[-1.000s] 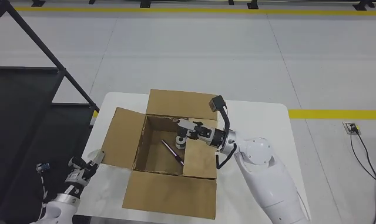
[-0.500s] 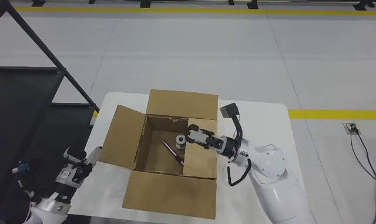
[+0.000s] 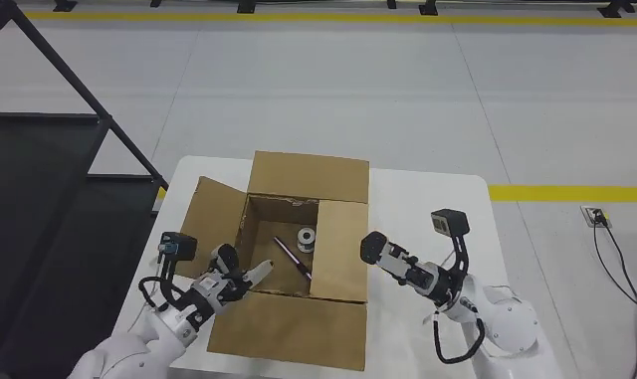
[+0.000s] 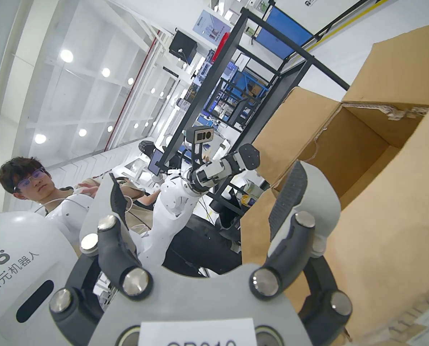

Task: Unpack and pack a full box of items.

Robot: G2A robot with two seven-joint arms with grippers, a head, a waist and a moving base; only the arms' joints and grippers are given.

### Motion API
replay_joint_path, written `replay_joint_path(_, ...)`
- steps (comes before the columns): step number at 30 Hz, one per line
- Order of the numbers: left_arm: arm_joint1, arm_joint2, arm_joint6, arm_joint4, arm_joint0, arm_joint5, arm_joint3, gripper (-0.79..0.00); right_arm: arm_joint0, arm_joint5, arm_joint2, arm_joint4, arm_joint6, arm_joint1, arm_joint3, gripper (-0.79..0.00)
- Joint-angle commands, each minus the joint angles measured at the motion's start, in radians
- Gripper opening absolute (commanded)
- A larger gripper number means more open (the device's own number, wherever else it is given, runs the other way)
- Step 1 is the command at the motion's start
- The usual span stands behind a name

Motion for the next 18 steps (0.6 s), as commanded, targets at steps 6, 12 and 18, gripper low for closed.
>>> replay_joint_path(6, -0.014, 0.155, -0.122, -0.092, -0.197, 0.055, 0.196, 0.0, -0.123, -0.035, 0.099, 0.044, -0.038, 0.02, -0.034, 0.0)
replay_joint_path(12, -0.024, 0.226, -0.158, -0.106, -0.301, 0.098, 0.299, 0.0, -0.158, -0.033, 0.133, 0.075, -0.033, 0.034, -0.045, 0.0)
replay_joint_path(18, -0.024, 0.226, -0.158, -0.106, -0.301, 0.098, 0.299, 0.0, -0.158, -0.02, 0.132, 0.075, -0.023, 0.036, -0.047, 0.0)
